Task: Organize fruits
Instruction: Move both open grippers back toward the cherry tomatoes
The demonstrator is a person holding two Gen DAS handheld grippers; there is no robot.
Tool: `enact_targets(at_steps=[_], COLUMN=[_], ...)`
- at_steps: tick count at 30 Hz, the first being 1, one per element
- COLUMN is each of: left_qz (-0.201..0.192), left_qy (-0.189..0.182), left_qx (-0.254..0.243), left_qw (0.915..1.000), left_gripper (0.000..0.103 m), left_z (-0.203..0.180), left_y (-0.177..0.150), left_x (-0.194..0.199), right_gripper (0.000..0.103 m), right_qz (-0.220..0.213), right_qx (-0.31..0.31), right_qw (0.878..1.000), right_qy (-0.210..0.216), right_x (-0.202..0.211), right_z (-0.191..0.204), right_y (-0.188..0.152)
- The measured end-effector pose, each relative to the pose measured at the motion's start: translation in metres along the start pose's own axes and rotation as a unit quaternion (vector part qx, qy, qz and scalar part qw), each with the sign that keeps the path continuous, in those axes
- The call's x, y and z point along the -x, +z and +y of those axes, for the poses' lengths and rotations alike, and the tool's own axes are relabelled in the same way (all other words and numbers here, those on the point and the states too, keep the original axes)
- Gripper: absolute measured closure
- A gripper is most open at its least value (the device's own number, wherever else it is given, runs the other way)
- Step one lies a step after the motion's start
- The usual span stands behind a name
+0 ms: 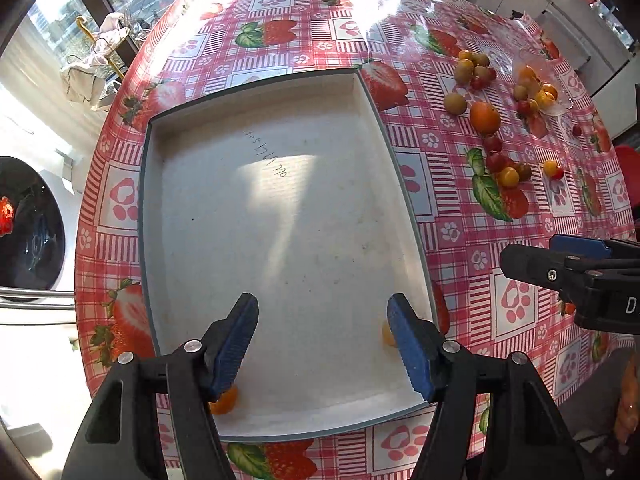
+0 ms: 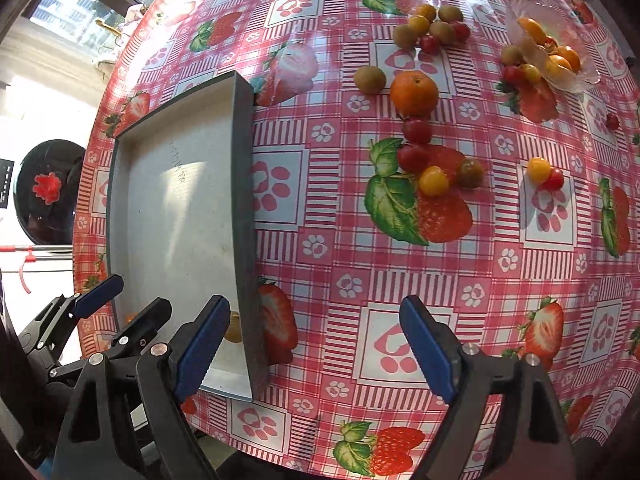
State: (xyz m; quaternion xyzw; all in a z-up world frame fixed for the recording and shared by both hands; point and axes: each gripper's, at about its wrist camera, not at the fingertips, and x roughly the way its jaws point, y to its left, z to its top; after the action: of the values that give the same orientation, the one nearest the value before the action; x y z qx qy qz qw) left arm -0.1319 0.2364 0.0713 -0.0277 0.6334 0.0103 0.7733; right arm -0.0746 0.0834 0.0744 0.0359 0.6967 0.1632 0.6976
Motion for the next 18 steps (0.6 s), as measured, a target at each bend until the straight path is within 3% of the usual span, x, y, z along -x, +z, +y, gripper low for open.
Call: enact_targets(at_steps=[3,4,5,6,11,18], left_qz=[0.003,0.006,0.007,0.0,0.003,0.025], left_qy=[-0.031,-0.038,-0.043,-0.045,-0.043,-0.018], left_qx=[-0.017,-0.02,-0.022,-0.022,-0.024,-0.004], left_qw=[0.9994,0.999,0.9988,0.9988,0.9988,0.9995], left_gripper=[0.035,0.029,0.015,0.012,0.012,0.012], left_z=[-0.027,-0.037,-0.046,-0.053,-0.093,-0.131], left_y=[0.017,0.023,0.026,0.029,0.041,0.062], left_x=[0.001,0.003,0.002,0.003,-0.001,-0.042], right_gripper=[0.014,0.014,0.014,0.014,0.013,0.013], right_qz=[-0.004,-0.006,-0.007,-0.008,0.001,0.01], right_qx=[-0.036,-0.047,-0.056,-0.064,-0.078,-0.064], right_qw=[0.999,0.999,0.998,0.998,0.996,0.996], right_qy=[-0.012,-0.017,-0.021,-0.023,-0.038,-0.063], right_x=[0.006,0.007,0.008,0.01,0.011,0.011], right_z=[-0.04,-0.052,-0.064,-0.075,-0.119,-0.172], right_y=[-0.002,-0.003,-0.003,-0.004,0.001,0.018])
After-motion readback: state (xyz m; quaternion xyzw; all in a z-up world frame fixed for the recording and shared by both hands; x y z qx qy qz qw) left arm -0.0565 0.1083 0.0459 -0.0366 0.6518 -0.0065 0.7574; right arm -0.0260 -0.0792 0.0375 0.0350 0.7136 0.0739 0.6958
